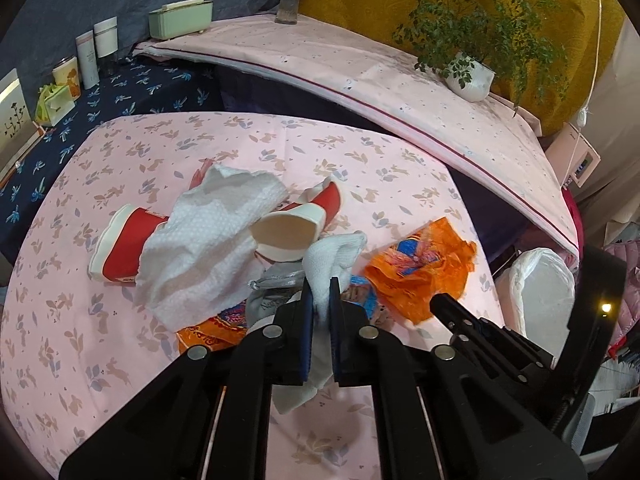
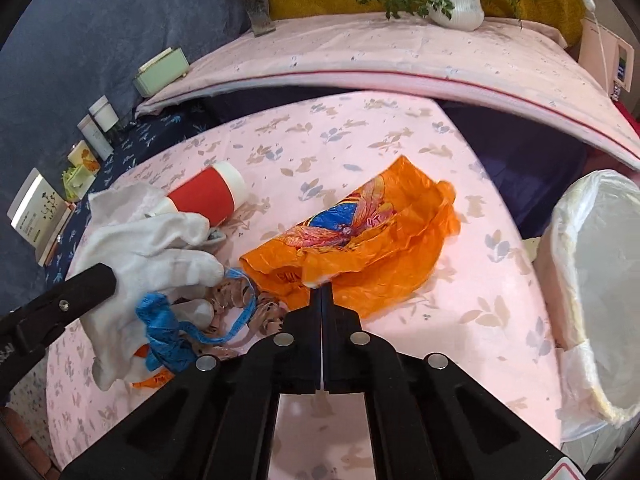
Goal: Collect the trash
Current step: 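Grasp the orange plastic bag with the right gripper and lift it, then carry the orange bag with the right gripper over the bin and release it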
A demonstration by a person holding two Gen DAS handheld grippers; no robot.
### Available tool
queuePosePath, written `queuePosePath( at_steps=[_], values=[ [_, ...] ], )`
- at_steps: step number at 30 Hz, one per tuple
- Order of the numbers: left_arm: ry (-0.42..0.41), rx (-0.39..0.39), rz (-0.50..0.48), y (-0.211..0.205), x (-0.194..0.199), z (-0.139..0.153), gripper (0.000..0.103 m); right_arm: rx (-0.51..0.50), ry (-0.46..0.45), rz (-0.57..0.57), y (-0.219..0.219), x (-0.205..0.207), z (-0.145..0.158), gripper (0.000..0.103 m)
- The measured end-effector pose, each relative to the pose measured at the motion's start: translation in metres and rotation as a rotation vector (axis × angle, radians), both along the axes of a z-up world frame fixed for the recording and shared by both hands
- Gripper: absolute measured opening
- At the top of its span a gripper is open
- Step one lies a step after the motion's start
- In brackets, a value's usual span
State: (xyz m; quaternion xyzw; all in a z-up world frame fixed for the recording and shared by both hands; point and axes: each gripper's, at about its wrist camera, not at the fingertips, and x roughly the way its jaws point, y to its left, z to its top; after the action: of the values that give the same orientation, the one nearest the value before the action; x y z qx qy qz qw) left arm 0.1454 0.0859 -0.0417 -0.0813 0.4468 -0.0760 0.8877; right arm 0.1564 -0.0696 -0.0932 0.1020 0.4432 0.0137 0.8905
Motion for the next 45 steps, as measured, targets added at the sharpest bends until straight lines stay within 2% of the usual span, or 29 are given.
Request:
queuePosePath(
  at_steps=[4,7,9,10,11,13,20,24,26,28,29,30,31,32,34,45],
  values=[
    [-0.028,-0.005,-0.021,-0.012,-0.007,0.014,0.007,0.002,-0.051,-0.019,-0.014,-0.013,0.022,0.001],
    [-0.046,-0.008,-0.029,-0.020,-0.011,0.023,0.007,0.009,-0.051,-0.036,-0.024,-0.017,0.030,0.001],
    [-0.057,-0.010,-0.029,-0.022,-0.014,0.028,0.007,0.038,-0.036,-0.039,-0.029,-0.017,0.030,0.008],
    [-0.060,-0.009,-0.029,-0.022,-0.014,0.029,0.007,0.050,-0.029,-0.043,-0.030,-0.016,0.030,0.017],
    [-0.061,-0.006,-0.029,-0.023,-0.014,0.029,0.007,0.061,-0.027,-0.047,-0.031,-0.015,0.029,0.031],
    [-0.061,0.001,-0.027,-0.022,-0.013,0.029,0.007,0.075,-0.026,-0.054,-0.030,-0.013,0.025,0.043],
    [-0.053,0.014,-0.002,-0.007,-0.001,0.023,0.007,0.109,0.025,-0.084,-0.018,0.017,0.000,0.043],
    [-0.041,0.018,0.005,0.000,0.004,0.017,0.007,0.095,0.077,-0.097,-0.012,0.030,-0.022,0.042],
    [-0.035,0.017,0.007,0.002,0.006,0.014,0.007,0.092,0.099,-0.089,-0.010,0.031,-0.033,0.033],
    [-0.032,0.017,0.009,0.003,0.007,0.012,0.007,0.086,0.087,-0.090,-0.010,0.027,-0.036,0.028],
    [-0.031,0.019,0.009,0.002,0.007,0.011,0.007,0.087,0.087,-0.085,-0.011,0.026,-0.036,0.020],
    [-0.031,0.020,0.008,0.001,0.006,0.011,0.007,0.095,0.092,-0.077,-0.012,0.025,-0.036,0.015],
    [-0.031,0.019,0.004,-0.001,0.005,0.011,0.007,0.100,0.092,-0.075,-0.013,0.024,-0.036,0.015],
    [-0.032,0.019,0.000,-0.003,0.004,0.012,0.007,0.097,0.089,-0.073,-0.015,0.022,-0.035,0.011],
    [-0.038,0.018,-0.008,-0.007,0.001,0.015,0.007,0.088,0.069,-0.075,-0.017,0.015,-0.029,0.009],
    [-0.097,0.004,-0.087,-0.052,-0.020,0.048,0.007,0.087,-0.085,-0.142,-0.066,-0.036,0.040,0.008]
  ],
)
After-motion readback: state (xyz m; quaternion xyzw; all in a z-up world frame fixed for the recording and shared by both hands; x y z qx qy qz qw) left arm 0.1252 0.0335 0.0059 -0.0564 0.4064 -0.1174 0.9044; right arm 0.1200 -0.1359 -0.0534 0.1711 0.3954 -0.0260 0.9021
